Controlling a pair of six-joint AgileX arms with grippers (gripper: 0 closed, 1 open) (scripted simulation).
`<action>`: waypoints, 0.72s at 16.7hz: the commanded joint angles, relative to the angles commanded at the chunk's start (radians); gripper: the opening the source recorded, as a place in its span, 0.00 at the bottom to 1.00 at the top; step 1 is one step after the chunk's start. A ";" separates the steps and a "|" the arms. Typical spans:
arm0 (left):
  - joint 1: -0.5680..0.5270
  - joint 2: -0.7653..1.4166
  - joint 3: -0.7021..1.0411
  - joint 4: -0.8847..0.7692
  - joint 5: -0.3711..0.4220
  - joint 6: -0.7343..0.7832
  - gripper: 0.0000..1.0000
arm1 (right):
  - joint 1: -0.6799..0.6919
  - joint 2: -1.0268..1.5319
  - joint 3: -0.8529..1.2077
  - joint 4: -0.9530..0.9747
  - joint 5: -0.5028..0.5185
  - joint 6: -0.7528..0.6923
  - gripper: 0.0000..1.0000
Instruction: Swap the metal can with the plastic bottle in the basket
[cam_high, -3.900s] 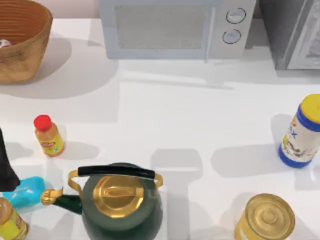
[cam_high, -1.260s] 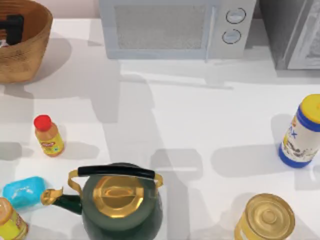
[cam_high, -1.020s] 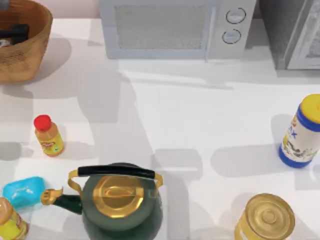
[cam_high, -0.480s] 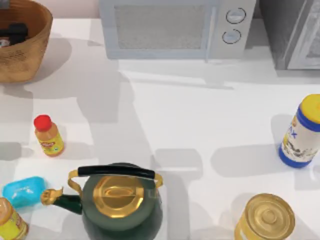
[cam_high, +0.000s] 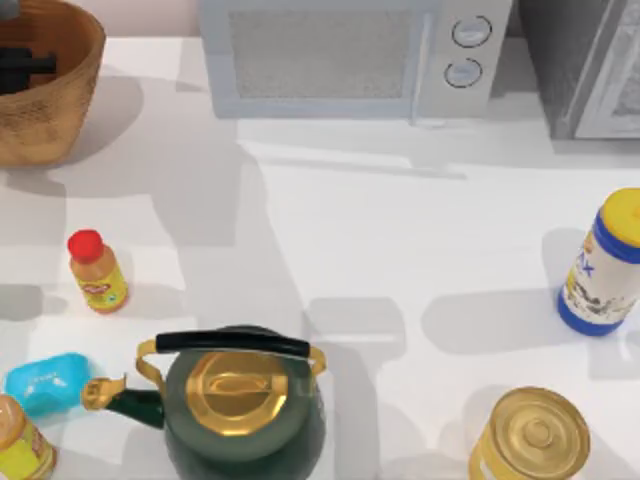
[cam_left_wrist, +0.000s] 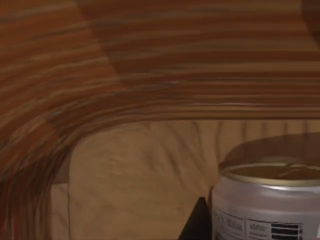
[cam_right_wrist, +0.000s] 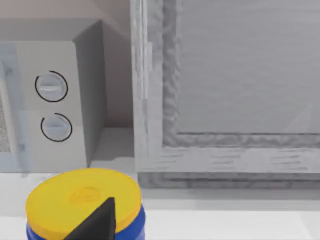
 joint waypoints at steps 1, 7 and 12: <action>0.000 0.000 0.000 0.000 0.000 0.000 0.02 | 0.000 0.000 0.000 0.000 0.000 0.000 1.00; 0.000 0.000 0.000 0.000 0.000 0.000 0.00 | 0.000 0.000 0.000 0.000 0.000 0.000 1.00; 0.003 -0.037 0.004 0.002 -0.005 0.003 0.00 | 0.000 0.000 0.000 0.000 0.000 0.000 1.00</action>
